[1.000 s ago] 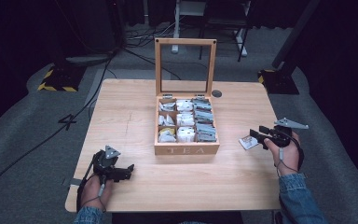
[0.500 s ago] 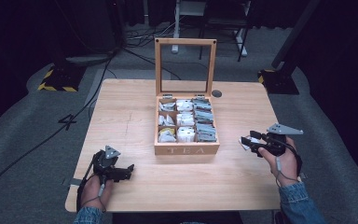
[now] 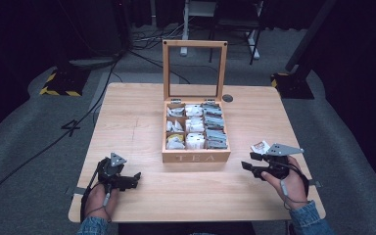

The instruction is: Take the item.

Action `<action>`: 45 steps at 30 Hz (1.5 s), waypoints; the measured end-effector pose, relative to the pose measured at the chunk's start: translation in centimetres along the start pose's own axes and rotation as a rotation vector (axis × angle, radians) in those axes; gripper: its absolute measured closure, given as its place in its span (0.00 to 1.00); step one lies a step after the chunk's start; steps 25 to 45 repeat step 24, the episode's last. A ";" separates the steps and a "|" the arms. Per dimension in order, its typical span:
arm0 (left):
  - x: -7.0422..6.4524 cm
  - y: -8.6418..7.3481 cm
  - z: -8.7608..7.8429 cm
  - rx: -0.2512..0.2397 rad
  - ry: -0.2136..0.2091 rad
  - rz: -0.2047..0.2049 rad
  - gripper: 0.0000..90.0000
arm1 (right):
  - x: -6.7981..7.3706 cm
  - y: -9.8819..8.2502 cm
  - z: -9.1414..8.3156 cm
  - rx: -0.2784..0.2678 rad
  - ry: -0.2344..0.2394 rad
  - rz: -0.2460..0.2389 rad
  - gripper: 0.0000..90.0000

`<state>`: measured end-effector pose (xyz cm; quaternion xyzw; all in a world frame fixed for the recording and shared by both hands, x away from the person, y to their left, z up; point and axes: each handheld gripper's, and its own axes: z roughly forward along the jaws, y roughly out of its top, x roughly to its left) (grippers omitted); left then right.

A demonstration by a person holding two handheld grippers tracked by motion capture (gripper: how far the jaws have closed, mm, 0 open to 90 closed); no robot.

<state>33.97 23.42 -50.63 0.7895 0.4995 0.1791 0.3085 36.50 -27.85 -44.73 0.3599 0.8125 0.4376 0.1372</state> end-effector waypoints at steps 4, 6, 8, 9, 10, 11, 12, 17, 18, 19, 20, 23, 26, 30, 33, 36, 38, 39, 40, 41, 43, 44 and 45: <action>0.0 0.0 0.0 0.001 -0.001 -0.002 0.00 | 0.6 -0.7 0.4 0.024 0.010 -0.026 0.46; 0.0 0.0 0.0 0.001 -0.001 -0.001 0.00 | 1.0 -1.3 1.0 0.043 0.020 -0.037 0.46; 0.0 0.0 0.0 0.001 -0.001 -0.001 0.00 | 1.1 -1.8 1.5 0.058 0.024 -0.041 0.46; 0.0 0.0 0.0 0.001 -0.001 -0.001 0.00 | 1.2 -2.0 1.7 0.067 0.028 -0.047 0.46; 0.0 0.0 0.0 0.000 0.000 0.000 0.00 | 1.3 -2.3 1.9 0.075 0.027 -0.052 0.45; 0.0 0.0 0.0 0.000 -0.001 -0.001 0.00 | 1.4 -2.5 2.1 0.082 0.030 -0.056 0.45; 0.0 0.0 0.0 0.001 -0.001 -0.001 0.00 | 1.5 -2.7 2.3 0.091 0.032 -0.063 0.44; 0.0 0.0 0.0 0.001 -0.001 -0.001 0.00 | 1.9 -3.1 2.9 0.112 0.032 -0.113 0.42; 0.0 0.0 0.0 0.001 -0.001 -0.001 0.00 | 1.9 -3.1 3.1 0.123 0.030 -0.126 0.40; 0.0 0.0 0.0 0.001 -0.001 -0.001 0.00 | 1.9 -3.5 3.7 0.159 0.027 -0.151 0.38; 0.0 0.0 0.0 0.001 -0.001 -0.002 0.00 | 1.9 -3.6 3.9 0.175 0.027 -0.155 0.34; 0.0 0.0 0.0 0.001 -0.001 -0.002 0.00 | 2.0 -3.8 4.3 0.148 0.037 -0.158 0.24; 0.0 0.0 0.0 0.001 -0.002 -0.001 0.00 | 2.0 -3.9 4.4 0.141 0.040 -0.158 0.22; 0.0 0.0 0.0 0.001 -0.002 -0.001 0.00 | 2.0 -3.9 4.4 0.141 0.040 -0.158 0.22; 0.0 0.0 0.0 0.001 -0.002 -0.001 0.00 | 2.0 -3.9 4.4 0.141 0.040 -0.158 0.22; 0.0 0.0 0.0 0.001 -0.002 -0.001 0.00 | 2.0 -3.9 4.4 0.141 0.040 -0.158 0.22; 0.0 0.0 0.0 0.001 -0.002 -0.001 0.00 | 2.0 -3.9 4.4 0.141 0.040 -0.158 0.22; 0.0 0.0 0.0 0.001 -0.002 -0.001 0.00 | 2.0 -3.9 4.4 0.141 0.040 -0.158 0.22; 0.0 0.0 0.0 0.001 -0.002 -0.001 0.00 | 2.0 -3.9 4.4 0.141 0.040 -0.158 0.22; 0.0 0.0 0.0 0.001 -0.002 -0.001 0.00 | 2.0 -3.9 4.4 0.141 0.040 -0.158 0.22; 0.0 0.0 0.0 0.001 -0.002 -0.001 0.00 | 2.0 -3.9 4.4 0.141 0.040 -0.158 0.22; 0.0 0.0 0.0 0.001 -0.002 -0.001 0.00 | 2.0 -3.9 4.4 0.141 0.040 -0.158 0.22; 0.0 0.0 0.0 0.001 -0.002 -0.001 0.00 | 2.0 -3.9 4.4 0.141 0.040 -0.158 0.22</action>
